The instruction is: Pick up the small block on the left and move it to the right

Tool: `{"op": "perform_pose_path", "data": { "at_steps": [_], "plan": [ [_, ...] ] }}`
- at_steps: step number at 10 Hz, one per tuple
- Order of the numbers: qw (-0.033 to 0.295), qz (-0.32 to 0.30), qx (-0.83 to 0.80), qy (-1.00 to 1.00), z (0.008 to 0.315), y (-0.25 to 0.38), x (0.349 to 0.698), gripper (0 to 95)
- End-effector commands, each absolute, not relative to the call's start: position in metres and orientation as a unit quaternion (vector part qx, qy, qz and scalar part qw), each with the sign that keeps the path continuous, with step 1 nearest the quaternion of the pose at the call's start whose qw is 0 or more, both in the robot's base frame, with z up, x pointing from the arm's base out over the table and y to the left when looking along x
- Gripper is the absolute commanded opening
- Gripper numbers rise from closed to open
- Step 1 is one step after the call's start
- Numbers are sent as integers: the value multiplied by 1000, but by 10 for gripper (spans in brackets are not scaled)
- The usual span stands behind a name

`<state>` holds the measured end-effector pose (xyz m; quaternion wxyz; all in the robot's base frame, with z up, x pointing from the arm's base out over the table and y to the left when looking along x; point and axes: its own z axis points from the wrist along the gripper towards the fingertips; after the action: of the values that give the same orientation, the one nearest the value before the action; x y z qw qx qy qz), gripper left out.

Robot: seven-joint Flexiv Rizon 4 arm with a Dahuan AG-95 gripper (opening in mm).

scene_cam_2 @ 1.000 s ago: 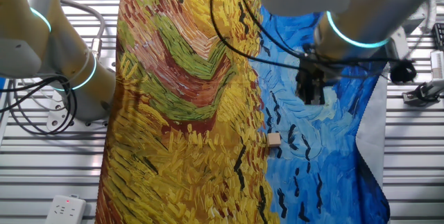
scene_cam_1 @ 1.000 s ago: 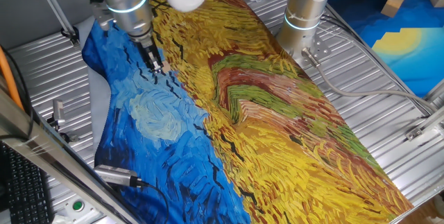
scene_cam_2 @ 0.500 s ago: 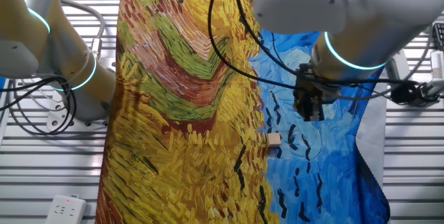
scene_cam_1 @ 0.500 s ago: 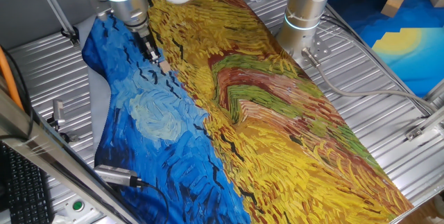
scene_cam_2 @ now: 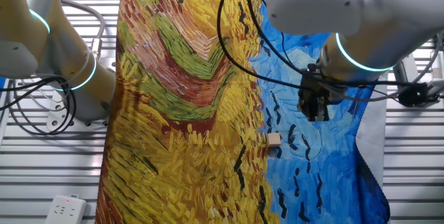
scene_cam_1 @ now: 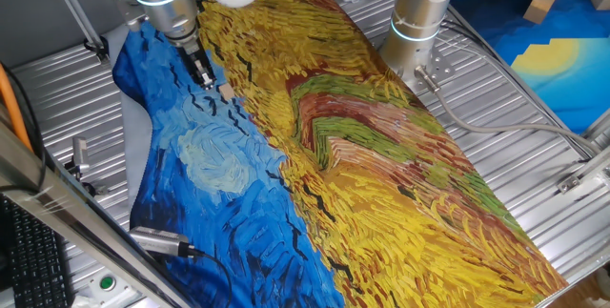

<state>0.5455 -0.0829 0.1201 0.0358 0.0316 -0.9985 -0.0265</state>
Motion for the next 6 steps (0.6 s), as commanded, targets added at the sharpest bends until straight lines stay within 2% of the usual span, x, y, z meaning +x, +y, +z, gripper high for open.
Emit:
{"op": "perform_pose_path", "data": {
  "at_steps": [1,3,6],
  "plan": [
    [33,-28,39,-998,119,-83,546,0],
    [25,-40,43,-998,119,-83,546,0],
    [39,-45,28,-998,119,-83,546,0]
  ]
}}
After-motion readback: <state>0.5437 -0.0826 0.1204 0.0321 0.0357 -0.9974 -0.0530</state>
